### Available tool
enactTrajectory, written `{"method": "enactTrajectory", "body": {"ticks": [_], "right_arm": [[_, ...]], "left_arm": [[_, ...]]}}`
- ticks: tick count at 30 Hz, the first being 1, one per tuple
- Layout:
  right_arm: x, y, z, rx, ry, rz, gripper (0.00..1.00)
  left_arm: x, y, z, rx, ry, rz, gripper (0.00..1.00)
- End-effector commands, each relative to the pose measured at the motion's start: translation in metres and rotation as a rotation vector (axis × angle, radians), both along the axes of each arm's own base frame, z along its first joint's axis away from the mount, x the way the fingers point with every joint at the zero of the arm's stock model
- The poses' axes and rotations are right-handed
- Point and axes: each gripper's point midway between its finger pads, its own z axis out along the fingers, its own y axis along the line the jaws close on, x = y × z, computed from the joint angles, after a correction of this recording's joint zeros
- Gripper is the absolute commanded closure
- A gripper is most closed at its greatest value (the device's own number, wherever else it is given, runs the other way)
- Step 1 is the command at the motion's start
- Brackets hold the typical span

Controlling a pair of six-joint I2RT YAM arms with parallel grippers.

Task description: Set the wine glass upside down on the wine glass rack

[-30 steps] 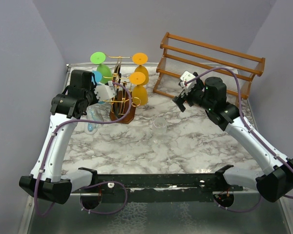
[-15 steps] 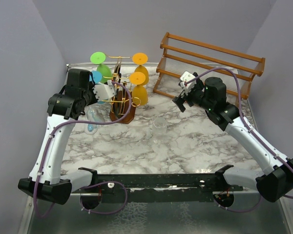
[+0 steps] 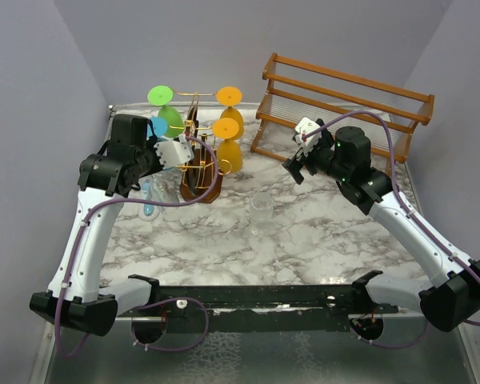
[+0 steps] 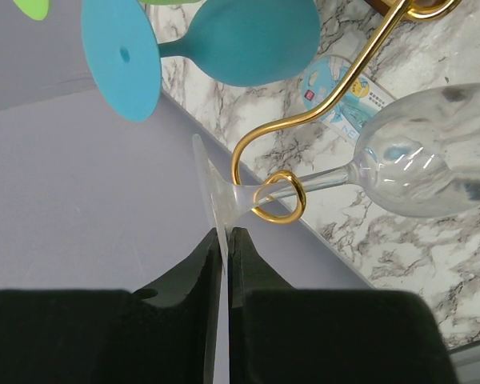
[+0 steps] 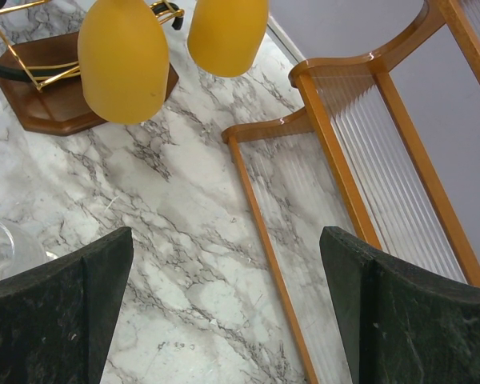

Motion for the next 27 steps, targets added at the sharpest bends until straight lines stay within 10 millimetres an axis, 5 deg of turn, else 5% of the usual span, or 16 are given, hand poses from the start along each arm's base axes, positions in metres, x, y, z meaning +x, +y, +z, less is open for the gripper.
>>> {"method": "enactTrajectory", "body": {"ticks": [1, 27], "right_arm": [[-0.002, 0.000, 0.009, 0.012, -0.036, 0.016, 0.00], [-0.004, 0.004, 0.015, 0.000, -0.047, 0.055, 0.00]], "left_arm": [[-0.002, -0.012, -0.003, -0.052, 0.002, -0.037, 0.92], [-0.021, -0.036, -0.009, -0.147, 0.095, -0.143, 0.68]]}}
